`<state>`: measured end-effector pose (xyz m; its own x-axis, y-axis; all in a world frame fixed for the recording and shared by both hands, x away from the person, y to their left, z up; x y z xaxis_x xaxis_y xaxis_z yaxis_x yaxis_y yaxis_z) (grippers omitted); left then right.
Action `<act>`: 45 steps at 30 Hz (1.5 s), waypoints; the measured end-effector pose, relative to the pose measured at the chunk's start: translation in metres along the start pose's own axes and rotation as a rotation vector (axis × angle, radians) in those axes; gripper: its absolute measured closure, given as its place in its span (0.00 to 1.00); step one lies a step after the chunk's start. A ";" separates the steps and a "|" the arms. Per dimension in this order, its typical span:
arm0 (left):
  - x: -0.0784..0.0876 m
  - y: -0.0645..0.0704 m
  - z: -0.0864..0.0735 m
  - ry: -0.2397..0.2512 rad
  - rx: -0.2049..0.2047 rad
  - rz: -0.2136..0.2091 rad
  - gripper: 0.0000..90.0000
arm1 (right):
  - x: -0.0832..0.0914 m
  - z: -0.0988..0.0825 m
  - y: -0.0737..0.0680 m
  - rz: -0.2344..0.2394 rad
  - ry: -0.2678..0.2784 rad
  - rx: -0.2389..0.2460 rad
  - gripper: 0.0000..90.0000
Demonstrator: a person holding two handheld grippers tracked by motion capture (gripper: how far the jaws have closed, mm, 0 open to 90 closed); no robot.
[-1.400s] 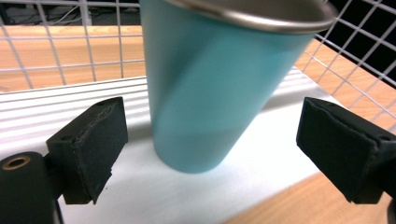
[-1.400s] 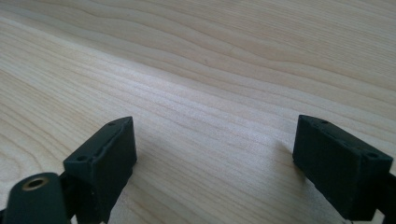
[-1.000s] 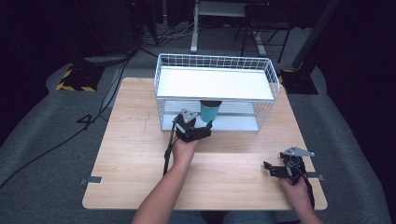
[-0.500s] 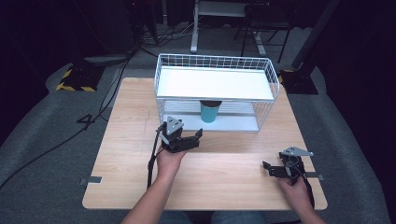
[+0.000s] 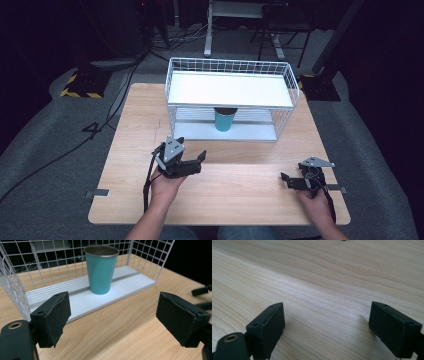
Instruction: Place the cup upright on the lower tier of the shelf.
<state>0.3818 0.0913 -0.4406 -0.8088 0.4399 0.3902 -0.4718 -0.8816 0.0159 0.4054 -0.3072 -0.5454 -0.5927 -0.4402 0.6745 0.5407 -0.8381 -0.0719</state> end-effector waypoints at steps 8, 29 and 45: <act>0.025 0.003 -0.019 -0.043 -0.109 -0.027 0.15 | 0.000 0.000 0.000 0.000 0.000 0.000 0.15; 0.050 -0.021 -0.102 -0.253 -0.132 -0.052 0.16 | 0.000 0.000 0.000 0.000 0.000 0.000 0.15; 0.039 -0.027 -0.133 -0.388 -0.128 -0.032 0.16 | 0.000 0.000 0.000 0.001 0.001 0.001 0.15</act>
<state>0.3164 0.1546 -0.5486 -0.6125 0.3477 0.7099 -0.5541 -0.8293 -0.0719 0.4053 -0.3071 -0.5454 -0.5927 -0.4411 0.6739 0.5418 -0.8374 -0.0716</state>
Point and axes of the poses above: each handheld gripper's, and its own axes: x roughly backward along the jaws, z roughly out of its top, y roughly to its right, the point moved 6 cm from there along -x, roughly forward along the jaws, and after that the axes turned 7 degrees about z, right-handed, at the moved point
